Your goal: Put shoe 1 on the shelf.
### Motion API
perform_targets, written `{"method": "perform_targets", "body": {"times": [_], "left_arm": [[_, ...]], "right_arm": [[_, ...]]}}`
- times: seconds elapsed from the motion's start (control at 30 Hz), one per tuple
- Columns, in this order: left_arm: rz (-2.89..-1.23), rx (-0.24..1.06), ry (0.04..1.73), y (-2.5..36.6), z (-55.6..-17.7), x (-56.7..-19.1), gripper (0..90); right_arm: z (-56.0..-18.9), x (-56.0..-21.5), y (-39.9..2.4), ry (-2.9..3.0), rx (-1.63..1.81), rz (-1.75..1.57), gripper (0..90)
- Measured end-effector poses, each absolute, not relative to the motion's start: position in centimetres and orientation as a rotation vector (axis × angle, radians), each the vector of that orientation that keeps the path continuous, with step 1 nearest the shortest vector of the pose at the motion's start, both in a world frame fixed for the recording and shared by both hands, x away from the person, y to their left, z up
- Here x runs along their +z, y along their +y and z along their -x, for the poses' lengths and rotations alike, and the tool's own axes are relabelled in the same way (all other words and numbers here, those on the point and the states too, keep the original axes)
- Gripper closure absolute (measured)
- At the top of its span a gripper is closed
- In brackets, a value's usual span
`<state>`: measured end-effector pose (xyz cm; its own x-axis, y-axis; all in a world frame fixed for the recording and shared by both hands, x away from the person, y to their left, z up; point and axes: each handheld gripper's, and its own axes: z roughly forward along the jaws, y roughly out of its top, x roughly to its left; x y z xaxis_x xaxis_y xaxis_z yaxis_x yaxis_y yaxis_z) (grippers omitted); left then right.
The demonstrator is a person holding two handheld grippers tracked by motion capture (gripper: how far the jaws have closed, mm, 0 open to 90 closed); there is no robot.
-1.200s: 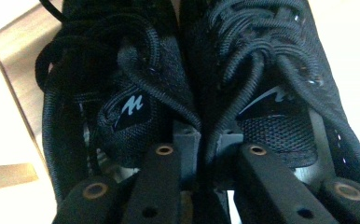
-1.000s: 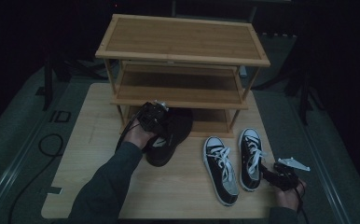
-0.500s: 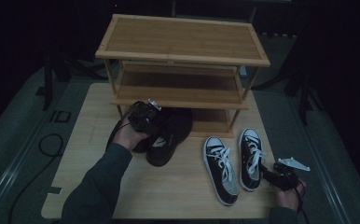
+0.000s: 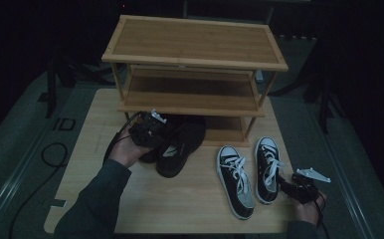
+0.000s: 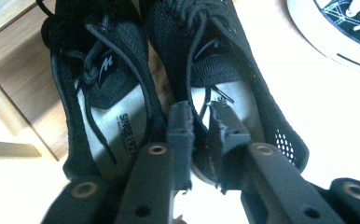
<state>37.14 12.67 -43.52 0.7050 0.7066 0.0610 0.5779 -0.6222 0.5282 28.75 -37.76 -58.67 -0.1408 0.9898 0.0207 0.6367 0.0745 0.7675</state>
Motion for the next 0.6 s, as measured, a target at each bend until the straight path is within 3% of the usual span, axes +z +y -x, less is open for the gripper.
{"method": "perform_targets", "body": {"times": [0.07, 0.6], "left_arm": [[-2.423, 0.361, 1.0, 13.0, -36.8, -43.7, 89.7], [-2.397, 0.38, 1.002, 14.9, -34.5, -44.1, 90.0]], "right_arm": [[-28.8, -58.7, -37.8, 1.835, 0.879, -1.609, 39.5], [-28.7, -58.7, -37.8, 1.835, 0.878, -1.607, 39.5]]}}
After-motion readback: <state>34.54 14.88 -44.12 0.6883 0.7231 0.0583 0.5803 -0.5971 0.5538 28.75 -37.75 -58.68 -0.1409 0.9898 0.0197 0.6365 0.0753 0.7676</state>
